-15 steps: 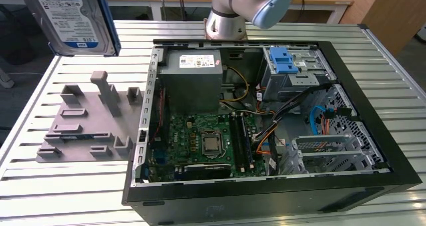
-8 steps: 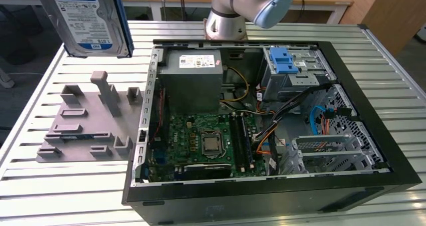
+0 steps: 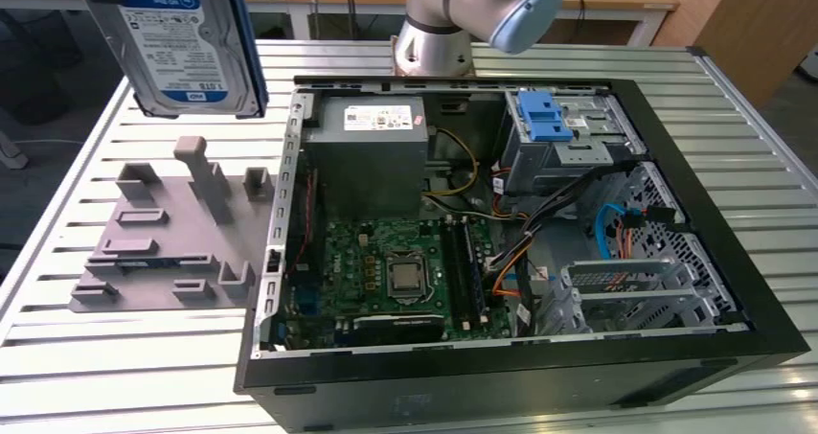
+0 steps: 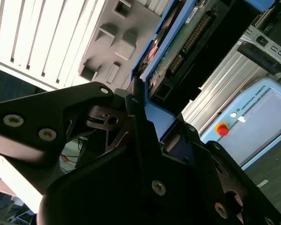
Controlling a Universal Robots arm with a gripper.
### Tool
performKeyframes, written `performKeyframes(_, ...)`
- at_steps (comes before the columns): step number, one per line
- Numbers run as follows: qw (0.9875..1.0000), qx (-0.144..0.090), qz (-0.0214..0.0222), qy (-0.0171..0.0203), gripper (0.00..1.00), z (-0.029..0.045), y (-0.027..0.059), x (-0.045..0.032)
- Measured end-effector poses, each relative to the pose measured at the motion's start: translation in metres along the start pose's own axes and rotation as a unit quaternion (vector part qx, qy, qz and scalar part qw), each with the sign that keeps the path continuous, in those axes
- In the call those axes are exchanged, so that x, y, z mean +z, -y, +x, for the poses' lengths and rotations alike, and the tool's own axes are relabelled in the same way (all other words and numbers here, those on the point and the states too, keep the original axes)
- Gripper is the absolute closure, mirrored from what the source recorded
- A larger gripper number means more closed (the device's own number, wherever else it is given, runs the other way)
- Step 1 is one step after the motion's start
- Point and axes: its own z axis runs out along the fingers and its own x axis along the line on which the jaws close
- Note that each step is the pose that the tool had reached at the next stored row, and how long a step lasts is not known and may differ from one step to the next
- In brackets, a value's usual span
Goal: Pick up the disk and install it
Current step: 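Pick up the disk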
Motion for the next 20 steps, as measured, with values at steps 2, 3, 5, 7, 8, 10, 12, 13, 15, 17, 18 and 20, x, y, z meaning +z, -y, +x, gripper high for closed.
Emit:
performKeyframes(2,1.0,0.0,0.0001,0.0,0.64,0.0055,0.0006,0.0004)
performKeyframes(3,1.0,0.0,0.0001,-0.0001,0.64,0.0086,0.0009,0.0005)
performKeyframes(5,1.0,0.0,0.0003,0.0,0.64,0.015,0.0016,0.0011)
performKeyframes(7,1.0,0.0,0.0003,-0.0001,0.64,0.0199,0.0036,0.0015)
performKeyframes(8,1.0,0.0,0.0004,0.0,0.64,0.021,0.0053,0.0017)
performKeyframes(10,1.0,0.0,0.0003,-0.0001,0.64,0.0222,0.0096,0.002)
performKeyframes(12,1.0,0.0,0.0003,-0.0001,0.64,0.0229,0.0154,0.0023)
performKeyframes(13,1.0,0.0,0.0003,-0.0001,0.64,0.0232,0.0188,0.0024)
performKeyframes(15,1.0,0.0,0.0004,0.0,0.64,0.0235,0.0265,0.0026)
performKeyframes(17,1.0,0.0,0.0003,-0.0001,0.64,0.0236,0.0345,0.0026)
performKeyframes(18,1.0,0.0,0.0003,-0.0001,0.64,0.0237,0.0386,0.0026)
performKeyframes(20,1.0,0.0,0.0003,-0.0001,0.64,0.0238,0.0463,0.0026)
